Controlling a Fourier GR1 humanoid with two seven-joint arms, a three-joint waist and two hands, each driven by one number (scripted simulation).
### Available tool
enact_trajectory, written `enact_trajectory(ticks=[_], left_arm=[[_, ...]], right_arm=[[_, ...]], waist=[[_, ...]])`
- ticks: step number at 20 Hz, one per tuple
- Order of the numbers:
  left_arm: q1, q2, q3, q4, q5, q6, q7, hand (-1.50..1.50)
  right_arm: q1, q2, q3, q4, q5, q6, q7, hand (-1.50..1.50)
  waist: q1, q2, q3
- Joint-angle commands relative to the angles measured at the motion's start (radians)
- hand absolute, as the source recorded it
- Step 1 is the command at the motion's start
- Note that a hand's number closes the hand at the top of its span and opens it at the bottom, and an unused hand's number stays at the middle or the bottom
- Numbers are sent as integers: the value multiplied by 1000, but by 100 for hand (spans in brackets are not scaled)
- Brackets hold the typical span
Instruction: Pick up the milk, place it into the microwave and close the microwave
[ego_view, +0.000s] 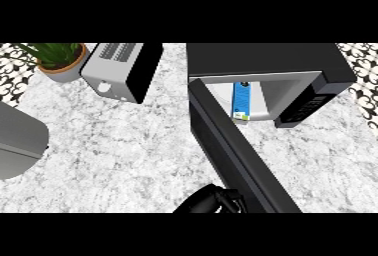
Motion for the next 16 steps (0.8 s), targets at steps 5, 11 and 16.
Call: enact_trajectory(ticks=[5,11,16], left_arm=[[-156,-9,-209,49,132,239,39,150],[-268,-8,-232,61,216,386,77,150],[-354,-9,-175,66,303,491,65,150]], right_arm=[[11,-50,50,-199,-109,91,55,-150],[-17,-95,66,-263,-146,82,127,-150],[7,-107,101,-343,-163,83,175,-150]], waist=[[-43,6,-2],[-78,14,-2],[-110,18,-4]])
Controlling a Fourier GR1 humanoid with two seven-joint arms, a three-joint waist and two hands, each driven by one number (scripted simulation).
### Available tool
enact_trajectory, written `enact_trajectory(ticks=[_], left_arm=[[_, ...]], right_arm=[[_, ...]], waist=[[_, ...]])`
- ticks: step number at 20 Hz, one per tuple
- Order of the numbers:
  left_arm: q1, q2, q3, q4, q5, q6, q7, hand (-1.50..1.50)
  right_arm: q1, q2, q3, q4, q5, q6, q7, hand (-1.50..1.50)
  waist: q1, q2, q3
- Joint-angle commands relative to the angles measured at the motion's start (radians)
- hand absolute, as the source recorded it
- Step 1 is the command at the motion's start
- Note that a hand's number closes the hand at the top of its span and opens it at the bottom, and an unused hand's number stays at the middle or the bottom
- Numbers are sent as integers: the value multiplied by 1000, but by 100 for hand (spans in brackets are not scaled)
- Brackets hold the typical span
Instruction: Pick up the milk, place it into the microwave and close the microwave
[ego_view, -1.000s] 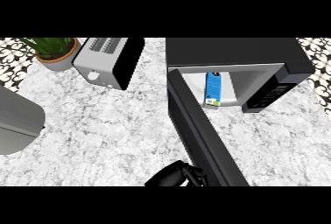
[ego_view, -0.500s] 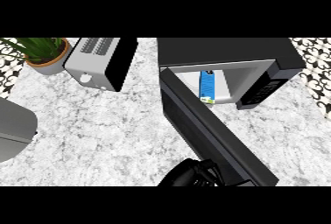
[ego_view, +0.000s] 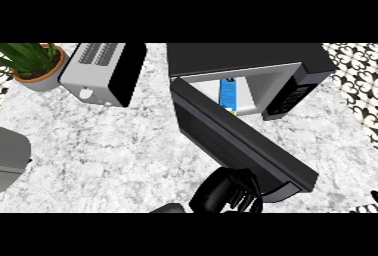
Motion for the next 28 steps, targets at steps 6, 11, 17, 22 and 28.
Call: enact_trajectory(ticks=[6,11,17,22,28], left_arm=[[-160,-18,26,43,148,155,-30,150],[-257,-18,68,109,206,202,-43,150],[-376,-19,147,198,311,198,-50,150],[-408,-19,168,263,385,181,-92,150],[-468,-19,223,328,473,161,-133,150]], right_arm=[[-4,-38,-2,-83,-66,5,49,-150],[-5,-57,-4,-102,-100,-9,86,-150],[-6,-78,-18,-108,-138,-5,101,-150],[-28,-88,-19,-130,-154,-24,122,-150],[-37,-116,-32,-141,-191,-26,145,-150]], waist=[[-40,11,0],[-63,23,0],[-79,32,2],[-99,46,2],[-113,52,1]])
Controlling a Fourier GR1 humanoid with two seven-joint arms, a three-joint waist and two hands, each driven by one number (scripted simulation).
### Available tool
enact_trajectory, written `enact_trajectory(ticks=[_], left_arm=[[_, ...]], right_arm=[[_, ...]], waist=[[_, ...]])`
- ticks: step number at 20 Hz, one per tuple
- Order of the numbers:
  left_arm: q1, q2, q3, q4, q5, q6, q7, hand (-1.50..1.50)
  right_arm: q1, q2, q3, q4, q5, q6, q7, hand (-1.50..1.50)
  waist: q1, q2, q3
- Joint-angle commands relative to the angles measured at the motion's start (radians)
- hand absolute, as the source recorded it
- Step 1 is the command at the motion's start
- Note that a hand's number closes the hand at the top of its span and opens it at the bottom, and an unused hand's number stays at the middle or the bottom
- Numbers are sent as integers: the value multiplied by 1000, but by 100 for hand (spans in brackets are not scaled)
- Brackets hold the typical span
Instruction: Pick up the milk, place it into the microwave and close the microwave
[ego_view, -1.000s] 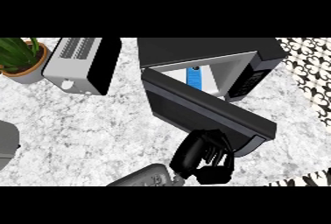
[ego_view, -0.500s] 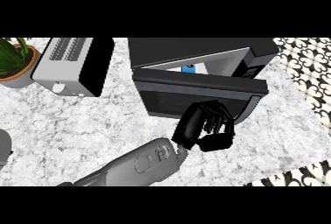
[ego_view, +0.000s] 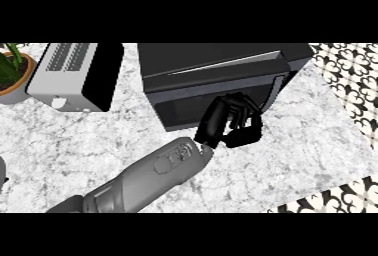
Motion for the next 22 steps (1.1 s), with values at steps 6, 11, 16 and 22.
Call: enact_trajectory(ticks=[6,11,16,22], left_arm=[[-72,0,70,103,125,-44,-59,150],[-57,0,103,122,193,-31,-83,150],[-58,0,95,139,201,21,-148,150],[-65,0,92,153,238,14,-196,150]], right_arm=[[-14,-24,-7,-14,-55,6,18,-150],[-32,-28,-19,-3,-82,12,10,-150],[-39,-55,-20,-22,-98,30,23,-150],[-47,-70,-9,-31,-123,57,25,-150]], waist=[[-39,14,1],[-37,17,2],[-41,14,1],[-48,23,2]])
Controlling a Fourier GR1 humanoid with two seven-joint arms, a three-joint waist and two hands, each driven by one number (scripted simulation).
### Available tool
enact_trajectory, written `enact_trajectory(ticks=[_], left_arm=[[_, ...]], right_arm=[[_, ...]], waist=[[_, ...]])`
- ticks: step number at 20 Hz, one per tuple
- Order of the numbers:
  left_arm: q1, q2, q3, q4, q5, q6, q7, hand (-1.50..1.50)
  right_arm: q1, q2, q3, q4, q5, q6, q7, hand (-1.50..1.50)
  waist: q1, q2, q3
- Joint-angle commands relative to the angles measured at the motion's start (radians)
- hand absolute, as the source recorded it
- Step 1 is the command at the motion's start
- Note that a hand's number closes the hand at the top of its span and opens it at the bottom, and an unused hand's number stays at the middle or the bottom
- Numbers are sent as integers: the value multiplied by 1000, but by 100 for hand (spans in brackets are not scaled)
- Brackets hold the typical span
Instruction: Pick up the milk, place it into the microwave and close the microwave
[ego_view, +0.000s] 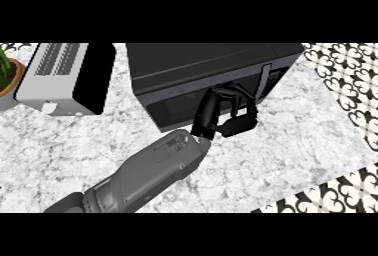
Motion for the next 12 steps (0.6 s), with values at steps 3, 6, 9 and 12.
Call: enact_trajectory(ticks=[3,6,9,12], left_arm=[[-48,1,57,105,38,9,-38,150],[-37,1,45,102,52,16,-62,150],[-36,1,48,107,69,8,-84,150],[-50,1,48,117,75,29,-97,150]], right_arm=[[-4,-13,9,-24,-29,19,4,-150],[-9,-35,2,-26,-36,24,16,-150],[-3,-38,8,-34,-38,31,20,-150],[-4,-44,2,-29,-44,37,19,-150]], waist=[[-10,13,-1],[-15,19,-2],[-17,18,-2],[-27,19,0]])
